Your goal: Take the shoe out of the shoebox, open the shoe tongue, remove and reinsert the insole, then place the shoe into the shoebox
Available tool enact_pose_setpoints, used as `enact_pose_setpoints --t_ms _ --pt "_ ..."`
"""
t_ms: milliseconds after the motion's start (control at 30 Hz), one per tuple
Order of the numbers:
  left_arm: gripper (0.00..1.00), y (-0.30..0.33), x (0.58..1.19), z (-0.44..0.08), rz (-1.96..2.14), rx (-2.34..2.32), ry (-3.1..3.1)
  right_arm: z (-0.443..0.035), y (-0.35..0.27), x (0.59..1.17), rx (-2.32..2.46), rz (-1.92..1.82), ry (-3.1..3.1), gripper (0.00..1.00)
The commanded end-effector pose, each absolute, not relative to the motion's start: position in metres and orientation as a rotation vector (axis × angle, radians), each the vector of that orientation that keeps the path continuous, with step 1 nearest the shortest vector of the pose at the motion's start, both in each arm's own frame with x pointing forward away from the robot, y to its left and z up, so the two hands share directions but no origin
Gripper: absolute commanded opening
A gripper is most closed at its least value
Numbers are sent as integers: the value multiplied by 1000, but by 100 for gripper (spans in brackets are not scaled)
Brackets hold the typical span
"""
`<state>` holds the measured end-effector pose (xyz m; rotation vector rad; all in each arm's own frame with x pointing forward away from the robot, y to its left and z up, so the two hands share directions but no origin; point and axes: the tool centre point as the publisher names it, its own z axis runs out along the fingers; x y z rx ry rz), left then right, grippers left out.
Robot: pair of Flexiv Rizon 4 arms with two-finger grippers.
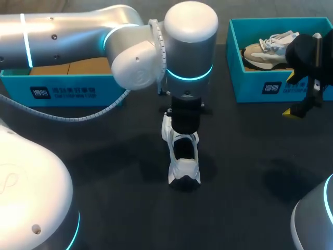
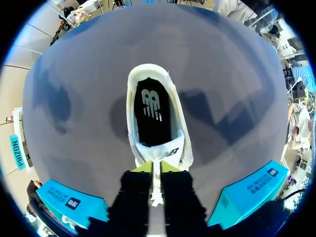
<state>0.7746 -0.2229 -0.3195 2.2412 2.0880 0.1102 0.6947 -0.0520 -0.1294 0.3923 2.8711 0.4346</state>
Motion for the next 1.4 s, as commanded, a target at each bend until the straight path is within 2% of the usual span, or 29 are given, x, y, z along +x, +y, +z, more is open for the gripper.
enact_pose_setpoints --t_ms 33,367,667,767,867,900,933,967,1000,1033,1067,1100,1133,1400 --pt "9 -220 771 -326 96 2236 2099 -130 -51 697 393 432 2875 100" --pt "13 -217 760 -336 55 2231 2134 -130 -51 697 393 432 2875 100" --pt "26 -212 773 -301 77 2079 2182 -130 -51 697 393 432 2875 100" --pt "35 -209 776 -294 61 1952 2313 -130 -51 697 393 432 2875 100" --pt "35 -204 777 -288 44 1787 2456 -130 -51 697 393 432 2875 100" --pt "43 -202 777 -285 48 1725 2487 -130 -51 697 393 432 2875 100" --pt "67 -199 776 -281 25 1655 2514 -130 -51 697 393 432 2875 100" --pt "74 -196 776 -280 29 1608 2549 -130 -51 697 393 432 2875 100" --pt "71 -193 775 -278 30 1540 2567 -130 -51 697 393 432 2875 100" --pt "76 -191 773 -274 10 1482 2604 -130 -51 697 393 432 2875 100" --pt "83 -188 771 -273 20 1423 2642 -130 -51 697 393 432 2875 100" --pt "95 -186 769 -270 14 1370 2671 -130 -51 697 393 432 2875 100" --pt "100 -183 768 -269 -23 1323 2705 -130 -51 697 393 432 2875 100" --pt "100 -181 766 -267 -39 1275 2718 -130 -51 697 393 432 2875 100"
